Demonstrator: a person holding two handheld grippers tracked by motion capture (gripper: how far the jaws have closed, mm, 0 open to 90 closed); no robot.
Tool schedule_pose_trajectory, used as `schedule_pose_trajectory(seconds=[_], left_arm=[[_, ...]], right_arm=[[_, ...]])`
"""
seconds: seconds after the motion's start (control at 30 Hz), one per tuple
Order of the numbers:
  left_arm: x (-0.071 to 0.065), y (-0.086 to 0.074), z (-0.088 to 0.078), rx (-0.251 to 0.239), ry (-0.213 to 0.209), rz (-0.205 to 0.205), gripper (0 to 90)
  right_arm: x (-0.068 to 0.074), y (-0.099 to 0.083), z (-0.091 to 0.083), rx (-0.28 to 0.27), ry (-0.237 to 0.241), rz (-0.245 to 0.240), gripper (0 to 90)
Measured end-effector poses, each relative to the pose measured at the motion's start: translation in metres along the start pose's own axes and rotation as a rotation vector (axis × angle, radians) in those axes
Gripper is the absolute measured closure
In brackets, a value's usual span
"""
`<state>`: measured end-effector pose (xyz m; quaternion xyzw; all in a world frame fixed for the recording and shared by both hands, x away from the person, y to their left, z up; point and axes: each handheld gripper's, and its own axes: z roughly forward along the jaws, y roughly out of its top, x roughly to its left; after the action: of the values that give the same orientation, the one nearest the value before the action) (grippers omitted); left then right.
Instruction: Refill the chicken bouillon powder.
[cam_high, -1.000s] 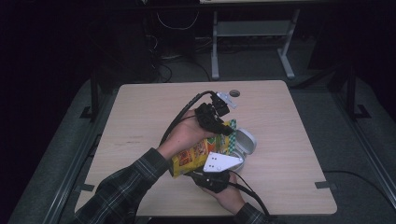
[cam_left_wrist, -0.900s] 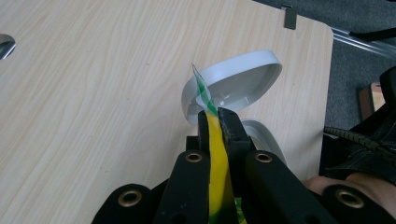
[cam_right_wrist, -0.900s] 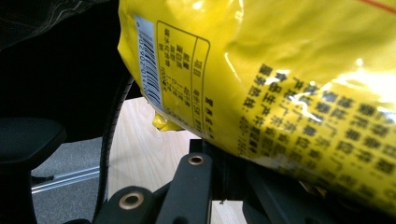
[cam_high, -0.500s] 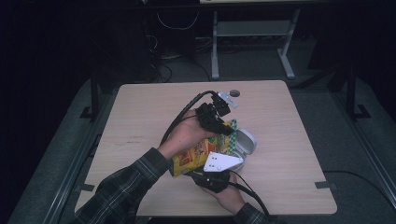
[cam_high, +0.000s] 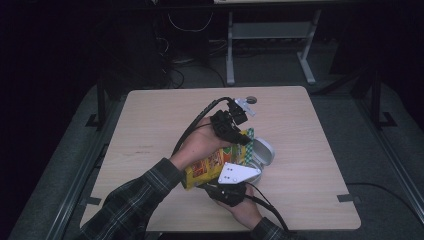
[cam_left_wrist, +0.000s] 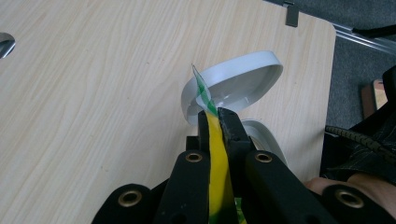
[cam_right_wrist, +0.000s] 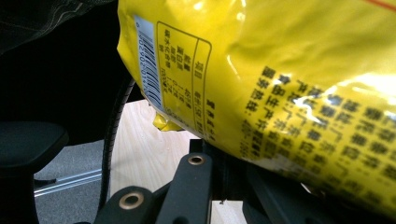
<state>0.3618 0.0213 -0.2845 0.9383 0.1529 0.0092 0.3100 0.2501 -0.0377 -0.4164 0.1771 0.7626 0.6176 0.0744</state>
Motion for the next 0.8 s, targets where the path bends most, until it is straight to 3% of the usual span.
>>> schedule_pose_trajectory(seconds=[0.8], left_arm=[[-0.0003,0.0004,0.0007,0.0,0.0,-0.003,89.7]], right_arm=[[-0.0007,-0.0002,-0.0002,-0.001,0.01,0.003,90.0]])
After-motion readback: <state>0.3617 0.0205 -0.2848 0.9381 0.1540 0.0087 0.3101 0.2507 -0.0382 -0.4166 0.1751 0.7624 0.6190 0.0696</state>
